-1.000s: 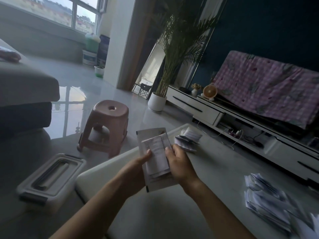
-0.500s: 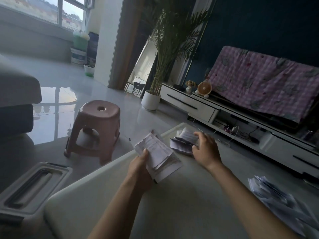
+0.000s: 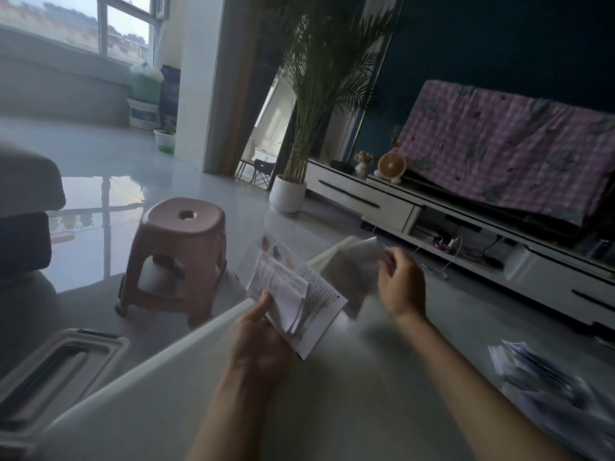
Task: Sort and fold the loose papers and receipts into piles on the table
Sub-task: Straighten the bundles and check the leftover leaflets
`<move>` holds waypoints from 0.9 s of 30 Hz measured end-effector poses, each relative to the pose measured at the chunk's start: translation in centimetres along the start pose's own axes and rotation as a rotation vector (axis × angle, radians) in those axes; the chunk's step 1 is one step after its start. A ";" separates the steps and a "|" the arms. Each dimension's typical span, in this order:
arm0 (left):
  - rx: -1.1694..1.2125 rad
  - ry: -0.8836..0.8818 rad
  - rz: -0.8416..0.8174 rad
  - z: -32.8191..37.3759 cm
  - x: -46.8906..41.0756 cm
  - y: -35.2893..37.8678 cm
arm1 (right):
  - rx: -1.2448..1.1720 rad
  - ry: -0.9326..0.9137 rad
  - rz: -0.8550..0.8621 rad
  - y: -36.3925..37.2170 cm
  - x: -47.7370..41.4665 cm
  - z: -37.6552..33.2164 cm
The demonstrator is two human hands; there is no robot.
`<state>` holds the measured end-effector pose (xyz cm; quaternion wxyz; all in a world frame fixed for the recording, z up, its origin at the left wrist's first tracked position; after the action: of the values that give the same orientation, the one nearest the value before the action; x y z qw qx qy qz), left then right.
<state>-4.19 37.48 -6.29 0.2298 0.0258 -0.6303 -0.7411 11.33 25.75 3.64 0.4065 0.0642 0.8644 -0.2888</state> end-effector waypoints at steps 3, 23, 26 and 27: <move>0.021 0.012 -0.063 0.1 -0.1 0.3 | -0.251 0.270 -0.086 -1.0 -0.2 0.0; -0.432 0.005 0.120 -2.9 3.3 -1.5 | -0.257 0.179 0.008 -7.4 3.1 -4.8; -0.427 -0.017 0.107 -2.8 3.8 -1.5 | -0.283 0.010 -0.045 -8.2 2.7 -7.1; -0.418 -0.030 0.092 -2.8 4.0 -1.3 | -0.245 -0.058 -0.119 -7.7 3.0 -7.7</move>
<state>-7.25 33.49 -7.09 0.2545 -0.0622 -0.4668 -0.8446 1.54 23.23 8.71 0.4182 -0.0456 0.8834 -0.2065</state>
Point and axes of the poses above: each hand's wrist, its own x-axis away from the middle knuckle, its own y-axis out of the palm, z = x × y, the point moved 8 cm from there along -x, towards the middle knuckle, and after that the axes turned 11 degrees about z, right-handed, at the moved point
